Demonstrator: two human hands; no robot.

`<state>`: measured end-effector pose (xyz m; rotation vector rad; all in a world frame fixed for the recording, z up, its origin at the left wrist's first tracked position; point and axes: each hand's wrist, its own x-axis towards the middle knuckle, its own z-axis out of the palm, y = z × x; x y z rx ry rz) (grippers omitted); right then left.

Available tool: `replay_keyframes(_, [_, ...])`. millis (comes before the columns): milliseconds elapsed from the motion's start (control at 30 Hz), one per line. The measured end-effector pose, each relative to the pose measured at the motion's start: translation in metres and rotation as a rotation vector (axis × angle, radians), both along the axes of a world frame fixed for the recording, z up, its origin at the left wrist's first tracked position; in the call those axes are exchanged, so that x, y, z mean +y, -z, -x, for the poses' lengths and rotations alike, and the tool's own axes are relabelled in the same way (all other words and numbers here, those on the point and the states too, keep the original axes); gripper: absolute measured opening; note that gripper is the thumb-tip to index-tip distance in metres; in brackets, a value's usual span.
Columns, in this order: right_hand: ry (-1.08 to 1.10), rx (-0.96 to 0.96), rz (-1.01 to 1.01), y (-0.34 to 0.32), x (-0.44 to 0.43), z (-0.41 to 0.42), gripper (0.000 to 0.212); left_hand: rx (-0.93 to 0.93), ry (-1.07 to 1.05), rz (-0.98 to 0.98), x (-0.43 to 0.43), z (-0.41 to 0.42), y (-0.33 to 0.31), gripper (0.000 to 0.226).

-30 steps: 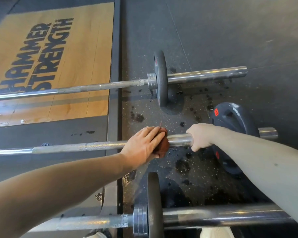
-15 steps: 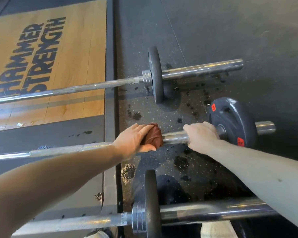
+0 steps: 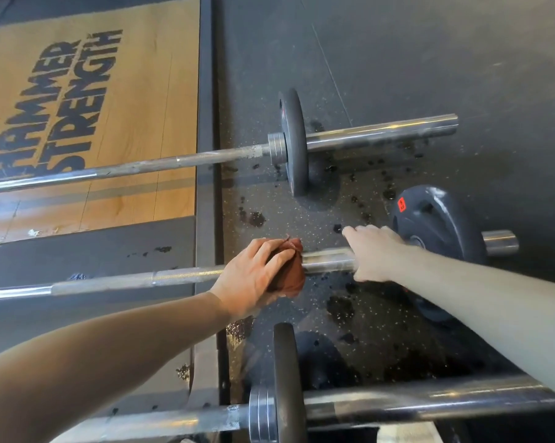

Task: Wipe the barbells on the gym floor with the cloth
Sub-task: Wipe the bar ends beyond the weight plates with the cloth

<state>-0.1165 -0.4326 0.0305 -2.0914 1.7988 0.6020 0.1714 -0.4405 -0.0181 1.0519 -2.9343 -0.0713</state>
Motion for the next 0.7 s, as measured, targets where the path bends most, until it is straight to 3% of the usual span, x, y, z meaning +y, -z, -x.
replay_keyframes(100, [-0.052,0.070,0.311,0.020,0.036,-0.010,0.079,-0.007,-0.012,-0.004,-0.003,0.002,-0.002,0.097])
replay_keyframes(200, [-0.079,0.085,0.338,0.027,0.033,-0.010,0.060,-0.008,0.003,0.018,-0.002,0.002,-0.003,0.096])
replay_keyframes(333, [-0.076,-0.022,0.111,0.013,0.003,-0.004,0.034,0.091,-0.011,0.014,-0.001,0.000,-0.006,0.092])
replay_keyframes(433, [-0.079,-0.094,-0.216,-0.001,-0.021,0.002,0.037,0.170,0.103,0.091,0.001,-0.004,-0.007,0.074])
replay_keyframes(533, [-0.076,-0.122,-0.273,-0.003,-0.027,0.002,0.039,0.152,0.184,0.114,-0.001,-0.010,-0.004,0.063])
replay_keyframes(600, [-0.079,-0.116,-0.255,0.001,-0.026,0.003,0.038,0.179,0.143,0.026,-0.006,-0.008,-0.009,0.059])
replay_keyframes(700, [-0.081,-0.118,-0.245,-0.002,-0.028,0.003,0.039,0.149,-0.150,-0.292,-0.015,0.001,-0.023,0.073])
